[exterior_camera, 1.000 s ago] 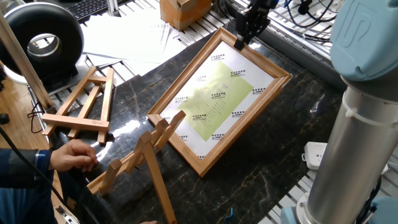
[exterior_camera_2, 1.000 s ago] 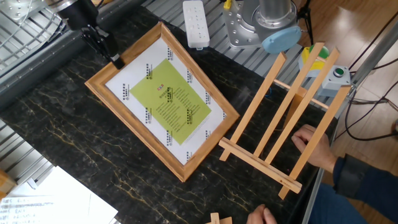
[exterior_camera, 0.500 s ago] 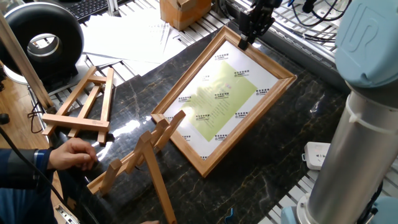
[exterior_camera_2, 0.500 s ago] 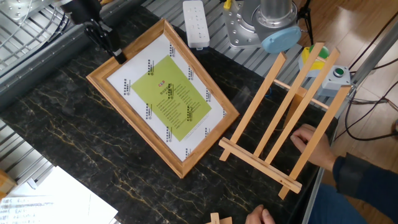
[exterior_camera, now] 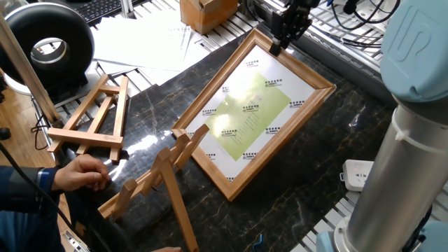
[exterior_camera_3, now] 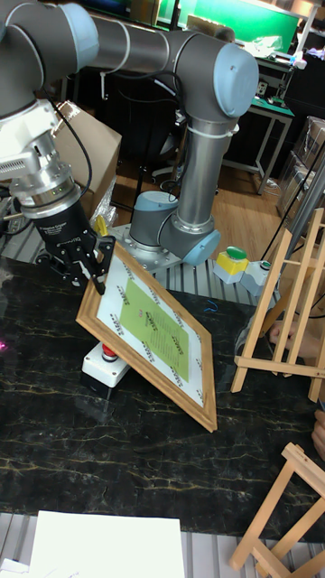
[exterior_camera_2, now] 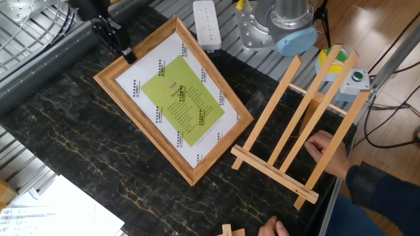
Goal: Put the photo frame on the bracket
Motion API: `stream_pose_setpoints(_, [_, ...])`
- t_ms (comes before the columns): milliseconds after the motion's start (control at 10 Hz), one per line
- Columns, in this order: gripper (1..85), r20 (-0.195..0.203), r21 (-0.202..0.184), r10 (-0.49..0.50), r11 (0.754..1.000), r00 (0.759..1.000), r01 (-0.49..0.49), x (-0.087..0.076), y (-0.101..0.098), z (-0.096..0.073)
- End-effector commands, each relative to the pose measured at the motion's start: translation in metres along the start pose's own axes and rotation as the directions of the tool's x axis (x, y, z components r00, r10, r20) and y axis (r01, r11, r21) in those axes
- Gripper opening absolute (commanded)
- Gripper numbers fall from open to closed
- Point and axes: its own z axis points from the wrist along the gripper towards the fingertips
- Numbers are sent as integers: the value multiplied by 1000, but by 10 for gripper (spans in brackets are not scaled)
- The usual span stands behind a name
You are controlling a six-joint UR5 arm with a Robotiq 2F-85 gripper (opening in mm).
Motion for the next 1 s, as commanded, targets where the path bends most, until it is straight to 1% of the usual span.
stream_pose_setpoints(0, [10, 22, -69, 25, 997, 999, -23, -4, 18, -5])
stream_pose_setpoints(200, [10, 24, -56, 37, 998, 999, -36, -2, 16, -6])
stream_pose_setpoints(500, [10, 28, -27, 48, 999, 998, -47, 5, 13, -10])
stream_pose_setpoints(600, [10, 32, -15, 48, 999, 998, -47, 7, 11, -11])
stream_pose_setpoints(700, [10, 36, 4, 42, 999, 998, -42, 9, 7, -11])
stream_pose_setpoints(900, [10, 43, 19, 43, 999, 998, -44, 13, 6, -13])
